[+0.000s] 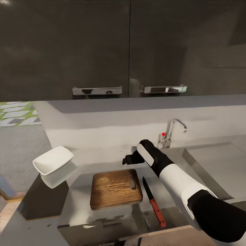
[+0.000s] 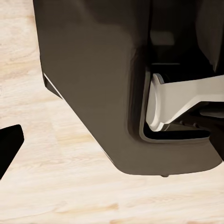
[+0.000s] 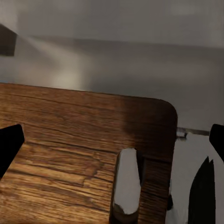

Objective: In the kitchen, take the Vidalia onion out of the sink, dice it on the chopping board with the paring knife, put the diced onion into the bowl on the countertop, then place both the paring knife and the chopping board into the sink.

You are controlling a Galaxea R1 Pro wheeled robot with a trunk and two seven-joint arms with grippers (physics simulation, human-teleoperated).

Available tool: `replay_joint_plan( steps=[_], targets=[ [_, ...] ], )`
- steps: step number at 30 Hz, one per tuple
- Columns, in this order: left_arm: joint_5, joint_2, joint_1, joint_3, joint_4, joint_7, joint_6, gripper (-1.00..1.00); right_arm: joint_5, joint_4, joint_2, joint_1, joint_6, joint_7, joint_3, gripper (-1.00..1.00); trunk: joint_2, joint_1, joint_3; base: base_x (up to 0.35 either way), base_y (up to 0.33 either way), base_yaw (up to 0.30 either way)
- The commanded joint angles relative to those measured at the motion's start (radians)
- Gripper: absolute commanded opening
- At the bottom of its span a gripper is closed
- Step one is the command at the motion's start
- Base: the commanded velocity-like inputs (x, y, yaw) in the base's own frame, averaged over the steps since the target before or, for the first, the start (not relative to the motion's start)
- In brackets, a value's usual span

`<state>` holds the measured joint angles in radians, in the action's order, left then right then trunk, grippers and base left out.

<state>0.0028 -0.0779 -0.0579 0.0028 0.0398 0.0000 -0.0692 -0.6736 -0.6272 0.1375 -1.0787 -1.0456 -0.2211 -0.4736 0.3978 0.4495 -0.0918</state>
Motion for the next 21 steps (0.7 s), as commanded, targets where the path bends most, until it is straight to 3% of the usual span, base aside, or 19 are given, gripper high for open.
replay_joint_plan(
  steps=[1,2,8,12,15,17,21],
  targets=[
    [0.000,0.000,0.000,0.000,0.002,0.000,-0.001,1.00,-0.011,-0.002,-0.001,-0.001,-0.002,-0.008,-0.002,1.00,0.002,0.000,-0.002,-0.160,0.147,0.000],
    [0.000,0.001,0.000,0.000,0.002,0.000,-0.001,1.00,-0.011,-0.003,-0.002,-0.001,0.003,-0.006,-0.002,1.00,0.002,0.000,-0.002,-0.185,0.175,0.000],
    [0.000,0.005,0.000,0.001,0.002,0.000,-0.001,1.00,-0.009,-0.004,-0.008,0.001,0.291,0.000,-0.006,1.00,0.002,0.000,-0.002,-0.213,0.208,0.000],
    [0.000,0.018,0.000,0.002,0.002,0.000,-0.001,1.00,-0.006,-0.003,-0.016,0.007,0.423,0.084,-0.011,1.00,0.002,0.000,-0.002,-0.225,0.222,0.000],
    [0.000,0.025,0.000,0.002,0.002,0.000,-0.001,1.00,0.004,-0.003,-0.041,0.010,0.498,0.195,-0.012,1.00,0.002,0.000,-0.002,-0.227,0.224,0.000],
    [0.000,0.038,0.000,0.002,0.002,0.000,-0.001,1.00,0.031,0.004,-0.093,0.023,0.641,0.371,-0.015,1.00,0.002,0.000,-0.002,-0.227,0.225,0.000],
    [0.001,0.050,0.000,0.002,0.002,0.000,-0.001,1.00,0.062,0.018,-0.149,0.054,0.816,0.547,-0.019,1.00,0.002,0.000,-0.002,-0.228,0.225,0.000]
  ],
)
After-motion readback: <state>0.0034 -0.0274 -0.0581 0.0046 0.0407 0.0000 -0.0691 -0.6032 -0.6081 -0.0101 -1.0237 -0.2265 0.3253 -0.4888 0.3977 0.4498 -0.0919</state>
